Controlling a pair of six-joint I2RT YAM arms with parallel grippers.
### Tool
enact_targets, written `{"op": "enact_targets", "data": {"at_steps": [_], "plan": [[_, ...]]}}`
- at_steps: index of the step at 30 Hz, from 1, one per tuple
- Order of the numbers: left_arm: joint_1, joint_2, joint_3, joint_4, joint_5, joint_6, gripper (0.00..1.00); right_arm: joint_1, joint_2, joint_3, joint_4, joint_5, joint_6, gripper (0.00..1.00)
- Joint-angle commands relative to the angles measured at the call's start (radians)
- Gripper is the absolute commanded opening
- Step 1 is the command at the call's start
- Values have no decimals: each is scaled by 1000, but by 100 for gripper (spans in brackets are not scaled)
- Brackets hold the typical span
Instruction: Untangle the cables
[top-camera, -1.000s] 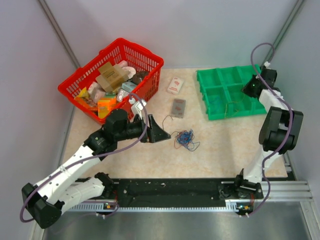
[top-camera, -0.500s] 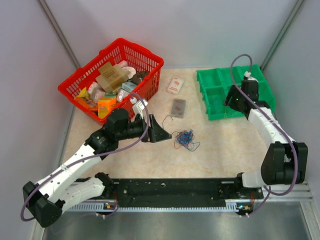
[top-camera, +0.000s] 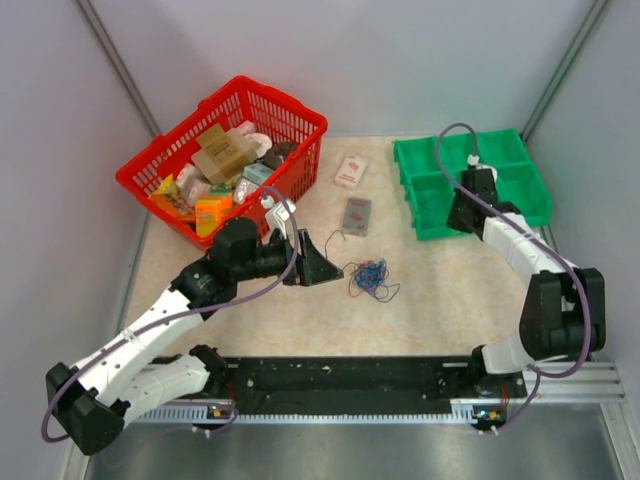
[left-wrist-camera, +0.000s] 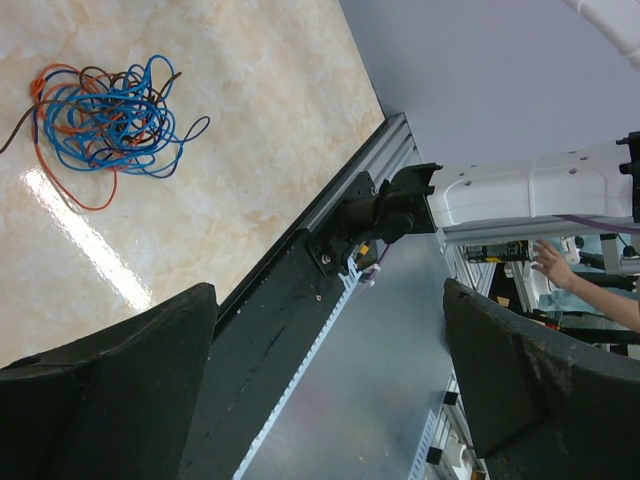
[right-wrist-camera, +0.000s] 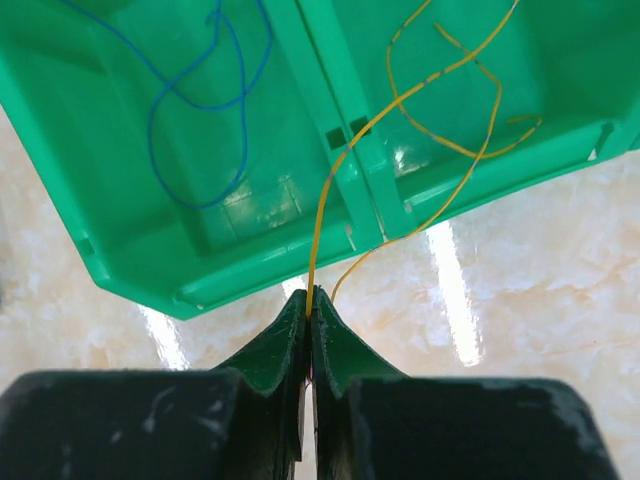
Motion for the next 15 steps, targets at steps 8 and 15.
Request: {"op": "enact_targets", "data": {"at_steps": [8, 15], "plan": [[-5, 11, 8, 48, 31, 7, 98, -244, 171, 286, 34, -246, -28, 0], [-5, 19, -6, 51, 34, 15, 98, -289, 334, 431, 81, -282, -60, 0]]}}
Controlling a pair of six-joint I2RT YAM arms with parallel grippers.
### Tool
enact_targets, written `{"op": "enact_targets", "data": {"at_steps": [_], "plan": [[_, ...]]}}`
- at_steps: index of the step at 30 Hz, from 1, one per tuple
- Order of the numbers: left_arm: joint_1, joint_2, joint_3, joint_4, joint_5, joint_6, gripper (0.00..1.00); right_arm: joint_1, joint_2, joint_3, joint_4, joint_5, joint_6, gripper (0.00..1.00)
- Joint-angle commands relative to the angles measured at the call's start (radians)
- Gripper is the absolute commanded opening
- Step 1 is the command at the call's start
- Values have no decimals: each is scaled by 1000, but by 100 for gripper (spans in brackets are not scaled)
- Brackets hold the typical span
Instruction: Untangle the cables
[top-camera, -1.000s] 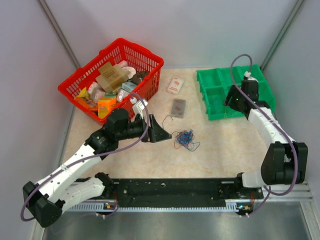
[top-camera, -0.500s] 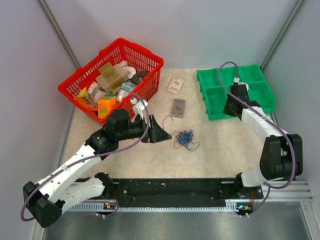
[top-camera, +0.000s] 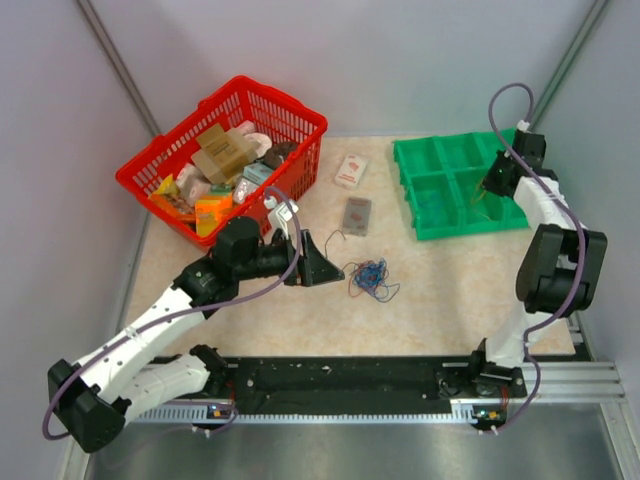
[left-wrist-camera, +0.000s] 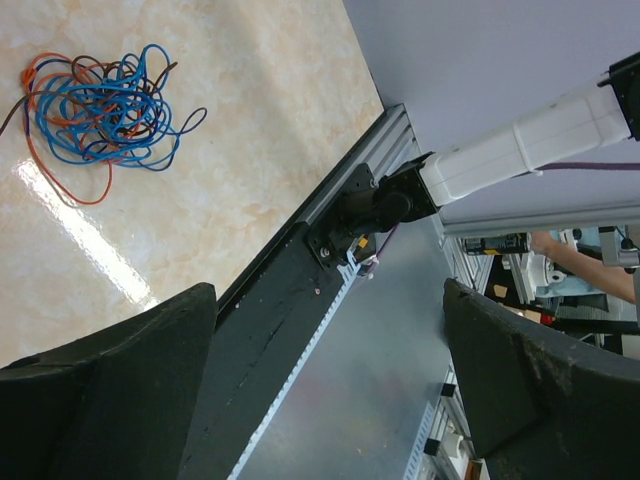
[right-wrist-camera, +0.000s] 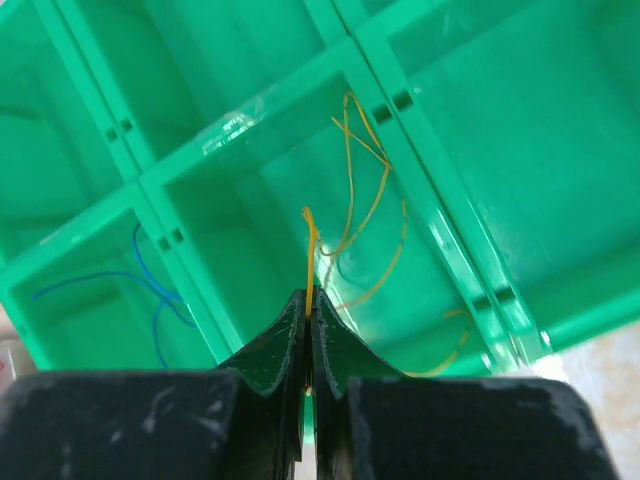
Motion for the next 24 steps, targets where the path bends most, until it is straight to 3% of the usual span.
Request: {"op": "enact_targets", "data": {"at_steps": [1, 12, 18, 21, 24], "plan": [[-4, 11, -5, 51, 18, 12, 98, 0, 84, 88, 77, -44, -29, 0], [-5, 23, -13, 74, 32, 0, 98, 33, 250, 145, 61, 13, -21, 0], [-10, 3, -33, 79, 25, 0, 98, 52, 284, 260, -93, 74, -32, 1], [-15, -9, -50, 79, 11, 3, 98, 52, 247, 275, -161, 111, -21, 35], [-22, -3, -58, 79, -15, 15, 98, 52, 209, 289, -247, 122, -9, 53]]}}
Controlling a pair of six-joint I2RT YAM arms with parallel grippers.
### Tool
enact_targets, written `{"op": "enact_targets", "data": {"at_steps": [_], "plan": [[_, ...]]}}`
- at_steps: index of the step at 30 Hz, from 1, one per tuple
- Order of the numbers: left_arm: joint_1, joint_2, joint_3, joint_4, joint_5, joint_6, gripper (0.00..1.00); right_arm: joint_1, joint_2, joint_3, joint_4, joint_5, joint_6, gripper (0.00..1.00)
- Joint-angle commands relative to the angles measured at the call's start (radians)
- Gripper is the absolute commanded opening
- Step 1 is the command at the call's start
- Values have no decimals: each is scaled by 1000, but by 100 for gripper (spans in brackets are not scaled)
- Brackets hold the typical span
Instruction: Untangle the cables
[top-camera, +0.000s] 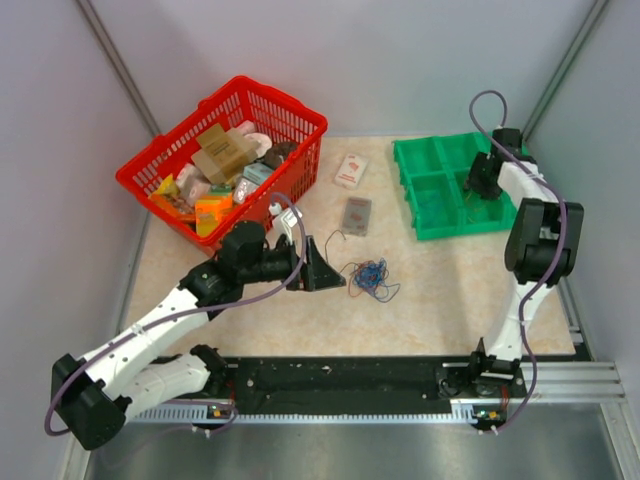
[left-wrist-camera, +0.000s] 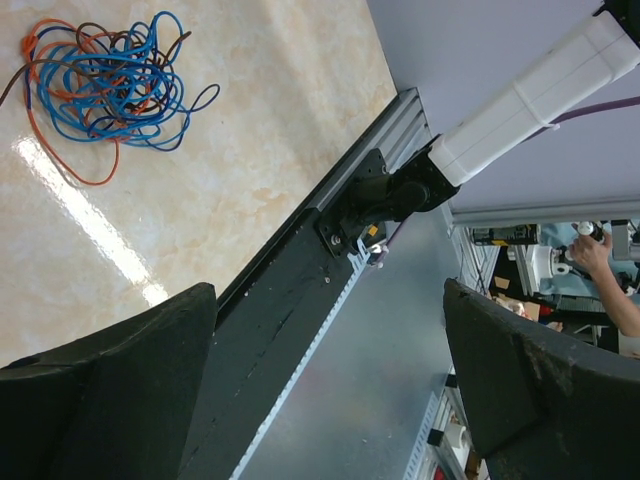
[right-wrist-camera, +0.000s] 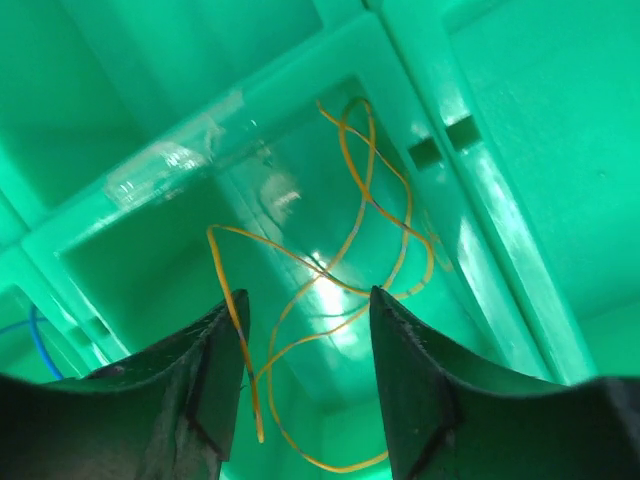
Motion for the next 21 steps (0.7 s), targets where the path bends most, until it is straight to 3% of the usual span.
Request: {"op": "enact_targets", "data": {"at_steps": [1, 4, 9, 21], "plan": [[-20, -12, -5, 56, -37, 26, 98, 4, -100, 51, -151, 53, 14, 54], [-54, 44, 49, 15, -103, 86, 98, 9, -161, 31, -187, 82, 19, 66], [-118, 192, 145, -29, -207, 152, 97, 19, -317, -48, -204, 107, 51, 75], [-140, 471, 294, 37, -213, 160, 88, 102, -538, -209, -162, 68, 63, 73]]}}
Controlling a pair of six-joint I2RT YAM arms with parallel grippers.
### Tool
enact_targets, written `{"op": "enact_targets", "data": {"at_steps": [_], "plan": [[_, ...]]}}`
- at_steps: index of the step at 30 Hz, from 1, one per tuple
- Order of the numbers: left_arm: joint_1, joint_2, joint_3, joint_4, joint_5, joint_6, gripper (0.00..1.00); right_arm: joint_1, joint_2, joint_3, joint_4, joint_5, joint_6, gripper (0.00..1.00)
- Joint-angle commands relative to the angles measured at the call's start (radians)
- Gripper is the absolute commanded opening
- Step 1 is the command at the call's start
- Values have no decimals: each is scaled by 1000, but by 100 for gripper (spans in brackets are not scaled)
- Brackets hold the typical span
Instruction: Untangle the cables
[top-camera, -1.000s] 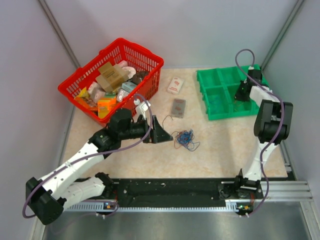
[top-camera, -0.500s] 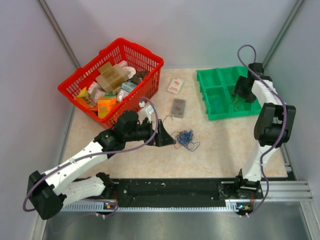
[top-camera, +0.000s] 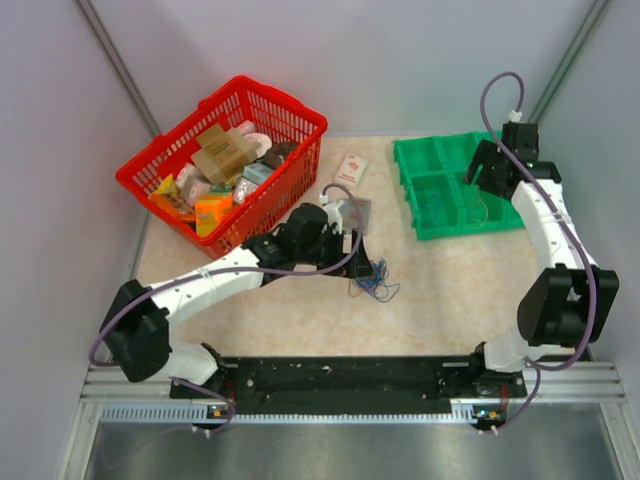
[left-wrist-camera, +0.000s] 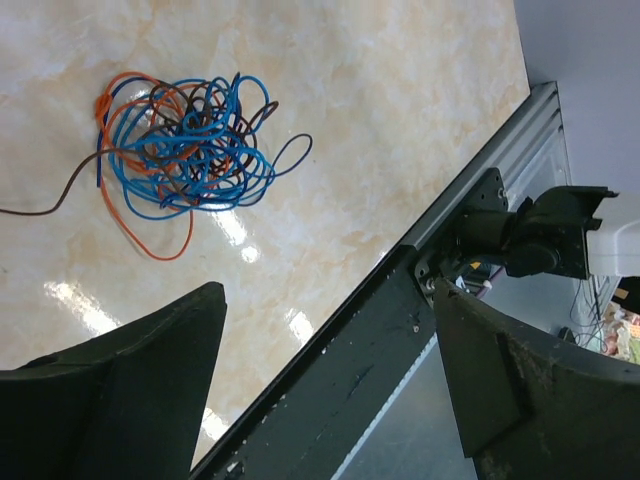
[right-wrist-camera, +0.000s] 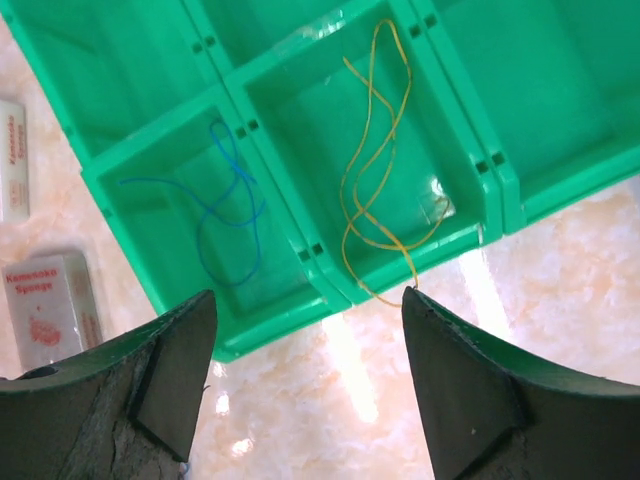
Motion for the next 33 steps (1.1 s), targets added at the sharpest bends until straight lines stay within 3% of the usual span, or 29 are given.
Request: {"op": "enact_targets", "data": {"at_steps": [1, 4, 9, 13, 18, 21, 26, 29, 33], "plan": [[-13, 61, 77, 60, -1, 25, 87, 26, -80, -106, 15, -5, 42, 70], [-24, 91, 102, 32, 22, 20, 86, 43, -135, -197, 21, -45, 100, 59], [-42, 64, 44, 27, -32, 2, 83, 294, -219, -421, 153, -273, 164, 59], [-41, 30, 24, -15, -52, 30, 82, 491, -253, -577, 320, -258, 169, 62], [-41, -2, -31, -26, -87, 10, 71, 572, -232, -657, 475, -313, 243, 55], [-41, -42, -96, 23, -98, -24, 70, 588, -189, -696, 575, -401, 238, 40], [-39, -59, -145, 37, -135, -39, 75, 605, -153, -709, 577, -490, 247, 0], [-39, -37, -123, 37, -139, -21, 76, 606, -245, -762, 604, -523, 281, 0], [-36, 9, -77, 21, -132, -18, 66, 606, -349, -795, 629, -609, 358, 0]]}}
